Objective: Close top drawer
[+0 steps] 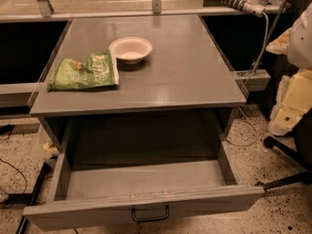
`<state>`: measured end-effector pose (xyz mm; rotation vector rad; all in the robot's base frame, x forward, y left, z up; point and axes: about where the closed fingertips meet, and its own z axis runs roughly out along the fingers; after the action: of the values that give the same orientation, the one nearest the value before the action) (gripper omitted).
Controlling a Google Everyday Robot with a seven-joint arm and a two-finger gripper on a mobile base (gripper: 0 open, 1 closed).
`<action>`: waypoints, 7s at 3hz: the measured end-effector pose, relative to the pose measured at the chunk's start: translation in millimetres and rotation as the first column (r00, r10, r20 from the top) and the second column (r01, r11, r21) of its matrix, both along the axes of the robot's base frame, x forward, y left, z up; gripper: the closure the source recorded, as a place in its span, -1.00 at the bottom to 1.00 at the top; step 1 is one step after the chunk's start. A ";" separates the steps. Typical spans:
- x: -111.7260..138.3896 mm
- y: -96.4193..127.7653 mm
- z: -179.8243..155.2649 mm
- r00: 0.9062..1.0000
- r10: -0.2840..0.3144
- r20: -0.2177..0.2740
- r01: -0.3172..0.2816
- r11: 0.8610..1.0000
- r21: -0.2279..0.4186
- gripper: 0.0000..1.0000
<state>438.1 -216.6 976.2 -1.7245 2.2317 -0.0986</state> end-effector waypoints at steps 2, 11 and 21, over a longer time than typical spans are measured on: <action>-19.3 1.7 -15.4 0.999 0.028 0.028 -0.029 0.999 0.029 -1.00; -116.5 40.9 -286.0 0.999 0.047 0.025 -0.053 0.891 0.450 1.00; 29.6 95.7 -287.5 0.975 0.129 0.179 -0.195 0.888 0.417 0.77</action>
Offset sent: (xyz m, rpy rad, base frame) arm -0.0634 0.0030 -0.0569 0.0991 -0.0623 0.0946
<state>467.7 -121.0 688.7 -1.5867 1.8198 0.2815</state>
